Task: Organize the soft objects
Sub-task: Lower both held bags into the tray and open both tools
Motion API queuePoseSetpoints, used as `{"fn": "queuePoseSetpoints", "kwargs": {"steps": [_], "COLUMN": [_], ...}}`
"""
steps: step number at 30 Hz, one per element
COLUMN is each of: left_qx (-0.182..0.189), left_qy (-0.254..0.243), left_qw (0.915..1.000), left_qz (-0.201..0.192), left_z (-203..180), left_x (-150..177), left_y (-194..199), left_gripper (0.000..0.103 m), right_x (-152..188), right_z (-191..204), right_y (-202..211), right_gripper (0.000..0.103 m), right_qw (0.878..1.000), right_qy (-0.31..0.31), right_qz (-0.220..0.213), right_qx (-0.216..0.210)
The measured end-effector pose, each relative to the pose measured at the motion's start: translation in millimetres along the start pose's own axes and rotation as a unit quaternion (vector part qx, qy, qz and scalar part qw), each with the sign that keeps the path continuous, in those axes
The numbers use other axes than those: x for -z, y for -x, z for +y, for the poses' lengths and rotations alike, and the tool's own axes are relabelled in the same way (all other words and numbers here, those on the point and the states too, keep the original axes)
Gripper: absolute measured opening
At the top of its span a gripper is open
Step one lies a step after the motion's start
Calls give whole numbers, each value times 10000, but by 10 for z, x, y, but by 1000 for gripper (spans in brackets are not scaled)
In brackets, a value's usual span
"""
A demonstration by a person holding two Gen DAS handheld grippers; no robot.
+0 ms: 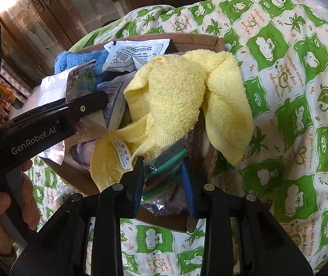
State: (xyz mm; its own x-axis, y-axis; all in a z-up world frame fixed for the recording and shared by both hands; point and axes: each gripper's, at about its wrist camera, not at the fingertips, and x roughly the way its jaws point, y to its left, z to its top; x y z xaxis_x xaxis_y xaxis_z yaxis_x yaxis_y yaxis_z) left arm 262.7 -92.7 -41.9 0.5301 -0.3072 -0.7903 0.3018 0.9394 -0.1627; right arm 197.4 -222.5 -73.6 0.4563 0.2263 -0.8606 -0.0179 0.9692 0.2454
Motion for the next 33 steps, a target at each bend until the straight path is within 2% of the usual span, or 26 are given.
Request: {"fn": "queuePoseSetpoints", "kwargs": {"steps": [14,21,33], "left_qx": [-40,-38,-89], "left_qy": [69,85,-151], "left_qw": [10000,9999,9993], "left_qz": [2,-130,-337], "left_z": [0,-36,-189], "left_x": [-8,-65,55], "left_y": [43,162,527], "left_gripper": [64,64,64], "right_x": [53,95,300], "right_z": [-27,-44,-224], "right_y": [46,212,505], "right_gripper": [33,51,51], "right_qw": [9997,9984,9951], "right_qy": [-91,-101,-354], "right_qz": [-176,-481,-855], "right_qx": [-106,-266,-349]}}
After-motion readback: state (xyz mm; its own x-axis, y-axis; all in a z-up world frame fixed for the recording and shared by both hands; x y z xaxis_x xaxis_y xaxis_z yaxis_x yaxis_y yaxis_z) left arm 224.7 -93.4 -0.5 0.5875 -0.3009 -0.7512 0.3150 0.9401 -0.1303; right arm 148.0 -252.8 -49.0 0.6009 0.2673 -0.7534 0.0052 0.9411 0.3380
